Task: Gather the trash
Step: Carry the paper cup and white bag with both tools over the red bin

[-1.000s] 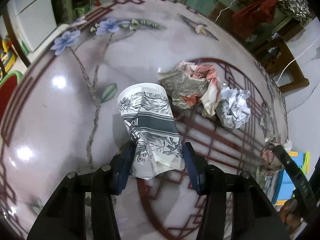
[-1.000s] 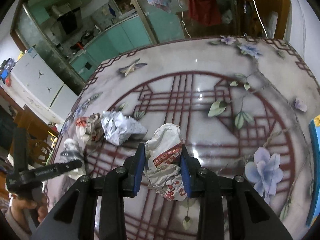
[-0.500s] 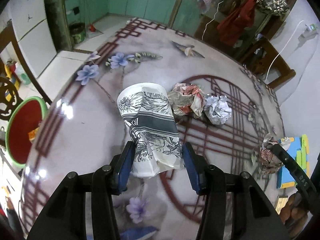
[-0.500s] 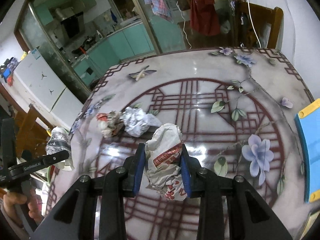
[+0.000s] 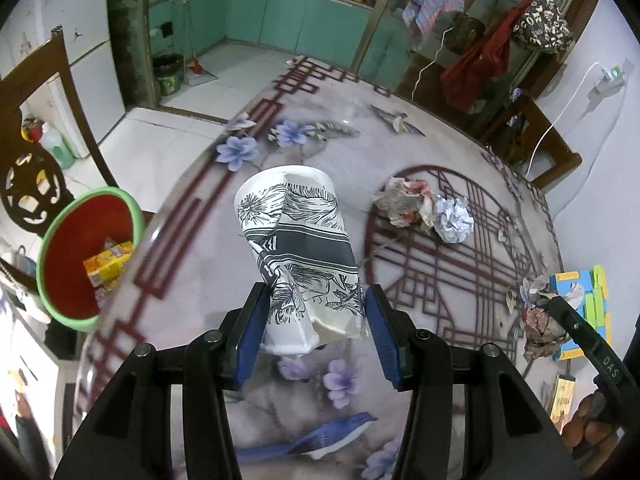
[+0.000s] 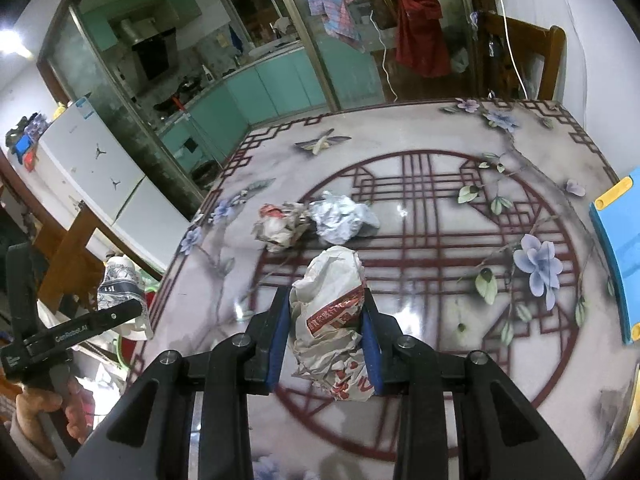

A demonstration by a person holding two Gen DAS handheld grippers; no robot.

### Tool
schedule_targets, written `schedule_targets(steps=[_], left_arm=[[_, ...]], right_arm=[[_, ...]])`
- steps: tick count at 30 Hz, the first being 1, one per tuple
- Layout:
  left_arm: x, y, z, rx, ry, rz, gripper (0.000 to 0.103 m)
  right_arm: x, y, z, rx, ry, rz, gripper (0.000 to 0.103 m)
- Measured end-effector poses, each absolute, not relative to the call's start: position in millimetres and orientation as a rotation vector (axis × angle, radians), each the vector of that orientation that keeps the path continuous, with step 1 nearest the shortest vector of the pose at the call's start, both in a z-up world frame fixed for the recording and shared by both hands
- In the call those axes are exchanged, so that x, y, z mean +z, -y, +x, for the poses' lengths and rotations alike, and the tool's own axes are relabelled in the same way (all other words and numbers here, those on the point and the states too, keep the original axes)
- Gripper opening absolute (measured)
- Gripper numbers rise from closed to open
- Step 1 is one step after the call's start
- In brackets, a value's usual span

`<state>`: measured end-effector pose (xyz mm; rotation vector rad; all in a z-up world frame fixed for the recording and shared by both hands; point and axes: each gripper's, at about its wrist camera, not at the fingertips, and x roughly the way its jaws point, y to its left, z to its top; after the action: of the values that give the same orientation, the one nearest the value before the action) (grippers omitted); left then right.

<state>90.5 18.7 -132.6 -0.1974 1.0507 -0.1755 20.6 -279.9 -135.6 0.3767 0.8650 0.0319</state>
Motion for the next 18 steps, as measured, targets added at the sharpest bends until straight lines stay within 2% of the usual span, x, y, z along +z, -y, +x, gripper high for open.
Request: schedule_targets(steps=[18], left_arm=[[-139,-146,117,-0.302,-1.063,-0.174,0.048]], right_arm=[[-121,108,30,-0.029,-0.865,0.369,0.03]])
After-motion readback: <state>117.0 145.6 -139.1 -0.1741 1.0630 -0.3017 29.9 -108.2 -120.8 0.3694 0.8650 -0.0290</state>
